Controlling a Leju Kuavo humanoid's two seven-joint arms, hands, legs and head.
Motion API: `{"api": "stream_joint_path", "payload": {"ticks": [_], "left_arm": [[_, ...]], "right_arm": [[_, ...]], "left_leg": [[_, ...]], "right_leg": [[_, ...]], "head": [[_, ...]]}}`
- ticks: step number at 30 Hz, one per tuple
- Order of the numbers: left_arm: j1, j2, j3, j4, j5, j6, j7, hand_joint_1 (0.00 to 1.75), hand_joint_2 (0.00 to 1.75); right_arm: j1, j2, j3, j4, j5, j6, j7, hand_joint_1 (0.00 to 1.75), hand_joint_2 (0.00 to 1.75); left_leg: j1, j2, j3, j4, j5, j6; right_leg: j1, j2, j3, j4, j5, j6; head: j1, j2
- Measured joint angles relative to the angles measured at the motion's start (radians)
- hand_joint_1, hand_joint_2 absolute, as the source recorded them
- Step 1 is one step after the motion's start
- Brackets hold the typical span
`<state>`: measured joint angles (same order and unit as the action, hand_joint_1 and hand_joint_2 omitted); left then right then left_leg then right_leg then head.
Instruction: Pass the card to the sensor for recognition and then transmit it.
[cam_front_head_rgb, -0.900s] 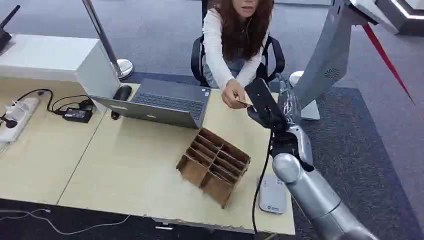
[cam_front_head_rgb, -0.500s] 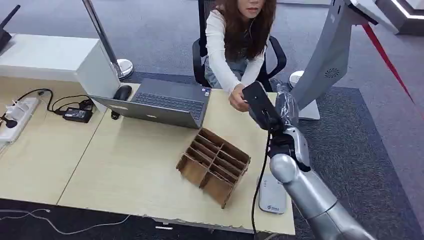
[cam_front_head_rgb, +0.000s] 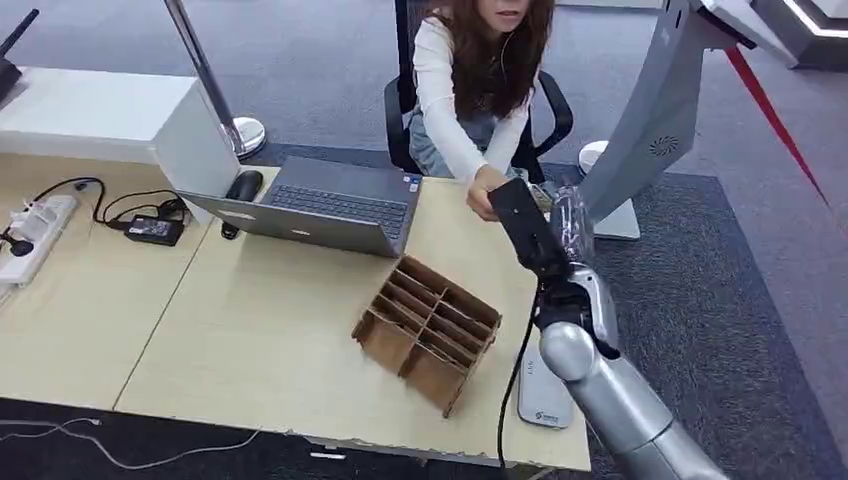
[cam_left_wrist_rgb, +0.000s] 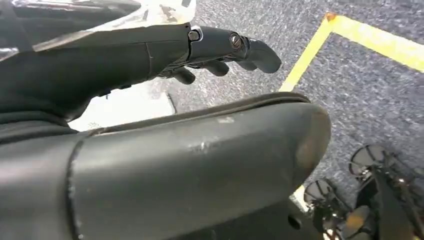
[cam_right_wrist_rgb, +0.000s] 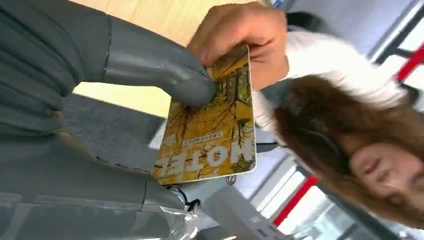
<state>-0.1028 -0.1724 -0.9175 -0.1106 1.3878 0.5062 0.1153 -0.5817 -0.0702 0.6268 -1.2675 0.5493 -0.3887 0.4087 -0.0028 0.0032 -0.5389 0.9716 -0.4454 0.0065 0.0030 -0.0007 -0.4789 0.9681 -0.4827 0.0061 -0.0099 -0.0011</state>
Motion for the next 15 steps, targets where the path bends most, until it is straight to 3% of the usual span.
{"api": "stream_joint_path", "payload": {"ticks": [9, 15], "left_arm": [[0.01, -0.006, 0.065, 0.0, 0.013, 0.009, -0.111, 0.0, 0.0], [0.015, -0.008, 0.093, 0.0, 0.013, 0.045, -0.115, 0.0, 0.0]], "right_arm": [[0.205, 0.006, 0.002, -0.273, -0.031, 0.002, -0.187, 1.75, 1.75], [0.376, -0.01, -0.01, -0.466, -0.002, -0.032, -0.268, 1.75, 1.75]], "left_leg": [[0.001, 0.0, 0.0, 0.0, -0.001, 0.0], [0.001, 0.0, 0.001, 0.0, -0.001, 0.0]], "right_leg": [[0.001, 0.0, -0.001, 0.0, -0.001, -0.001], [0.001, 0.0, -0.001, -0.001, -0.001, -0.001]], "head": [[0.0, 0.0], [0.001, 0.0]]}}
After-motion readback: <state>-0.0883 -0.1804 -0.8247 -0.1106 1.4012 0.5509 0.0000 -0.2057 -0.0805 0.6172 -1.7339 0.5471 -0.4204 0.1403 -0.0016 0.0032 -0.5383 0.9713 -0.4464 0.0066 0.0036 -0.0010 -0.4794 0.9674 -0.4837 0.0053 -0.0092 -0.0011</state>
